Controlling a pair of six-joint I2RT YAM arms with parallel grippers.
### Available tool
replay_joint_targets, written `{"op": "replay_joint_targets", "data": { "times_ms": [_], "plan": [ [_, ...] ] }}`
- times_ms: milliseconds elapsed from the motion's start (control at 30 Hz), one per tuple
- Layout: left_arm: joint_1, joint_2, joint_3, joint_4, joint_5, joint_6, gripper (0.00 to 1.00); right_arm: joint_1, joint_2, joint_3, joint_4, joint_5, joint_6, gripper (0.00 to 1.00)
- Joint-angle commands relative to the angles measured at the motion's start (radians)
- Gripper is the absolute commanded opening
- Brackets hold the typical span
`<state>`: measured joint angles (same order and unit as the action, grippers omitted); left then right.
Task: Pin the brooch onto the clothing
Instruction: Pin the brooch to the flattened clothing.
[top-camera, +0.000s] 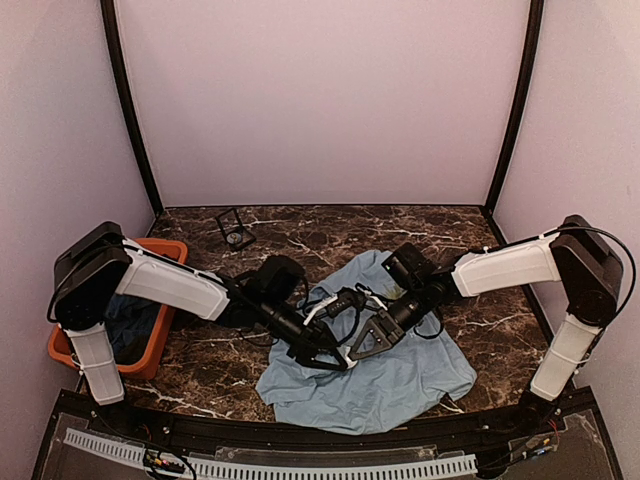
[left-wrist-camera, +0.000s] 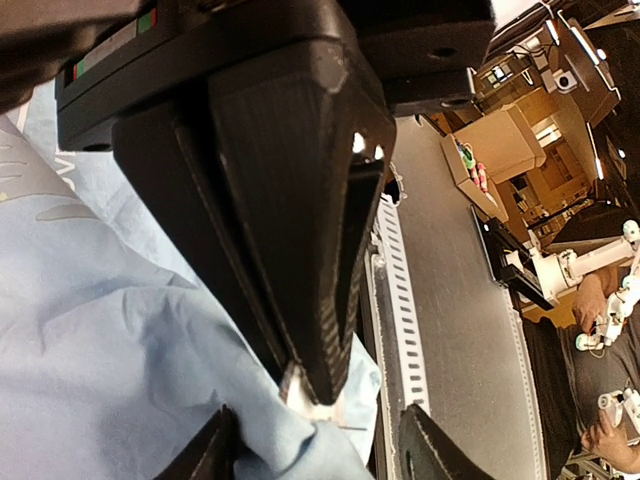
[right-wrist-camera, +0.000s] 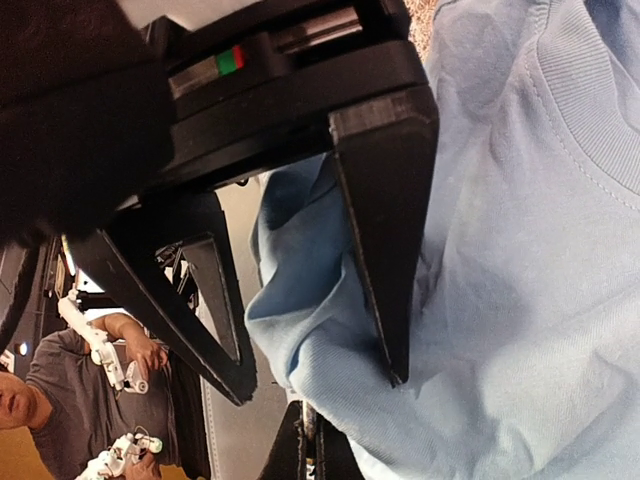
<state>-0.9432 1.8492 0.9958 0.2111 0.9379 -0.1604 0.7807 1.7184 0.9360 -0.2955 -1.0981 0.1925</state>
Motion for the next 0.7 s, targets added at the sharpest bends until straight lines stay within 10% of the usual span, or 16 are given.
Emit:
{"op": "replay_joint_targets", "data": {
  "times_ms": [0,667],
  "plan": [
    [0.021,-0.049,-0.02,-0.042,0.055,0.036,0.55,0.002,-0.028,0.004,-0.011,0.018,-0.031,0.0],
    [0.039,-0.021,-0.009,-0.063,0.046,0.032,0.44,0.024,-0.049,0.021,-0.034,0.024,-0.038,0.0]
  ]
}}
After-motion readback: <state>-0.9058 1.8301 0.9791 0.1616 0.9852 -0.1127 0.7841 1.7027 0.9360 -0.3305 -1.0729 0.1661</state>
